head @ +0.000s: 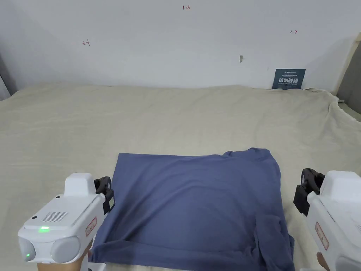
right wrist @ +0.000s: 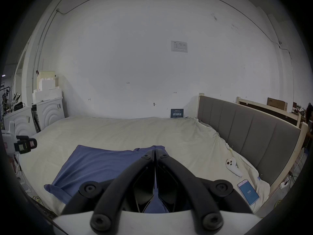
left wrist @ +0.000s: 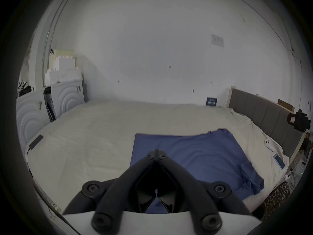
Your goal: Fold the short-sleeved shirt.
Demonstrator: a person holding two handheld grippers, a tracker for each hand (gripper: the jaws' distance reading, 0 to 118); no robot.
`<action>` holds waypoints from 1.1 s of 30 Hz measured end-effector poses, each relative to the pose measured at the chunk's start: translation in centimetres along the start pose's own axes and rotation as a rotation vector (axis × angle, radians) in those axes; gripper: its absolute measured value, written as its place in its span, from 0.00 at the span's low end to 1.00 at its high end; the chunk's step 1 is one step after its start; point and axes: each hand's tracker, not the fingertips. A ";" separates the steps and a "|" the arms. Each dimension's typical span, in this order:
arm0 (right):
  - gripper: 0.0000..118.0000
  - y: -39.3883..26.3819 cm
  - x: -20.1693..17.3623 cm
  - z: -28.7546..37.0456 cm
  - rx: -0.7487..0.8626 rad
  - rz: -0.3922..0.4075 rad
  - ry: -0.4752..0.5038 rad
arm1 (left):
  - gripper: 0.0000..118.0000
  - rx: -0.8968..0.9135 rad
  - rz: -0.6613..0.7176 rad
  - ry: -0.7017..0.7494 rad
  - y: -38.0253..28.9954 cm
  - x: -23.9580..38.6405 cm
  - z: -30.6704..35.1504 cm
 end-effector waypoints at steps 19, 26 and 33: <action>0.00 -1.5 0.9 -0.5 -0.072 -0.016 -0.003 | 0.70 -0.563 0.141 0.102 -10.1 -5.7 -5.4; 0.00 -2.0 0.9 -0.4 -0.106 -0.014 -0.010 | 0.18 -0.578 0.096 0.070 -11.7 -5.0 -7.1; 0.02 -5.5 2.1 -1.9 -0.283 -0.019 -0.031 | 0.03 -0.542 0.058 0.051 -11.1 -4.5 -6.4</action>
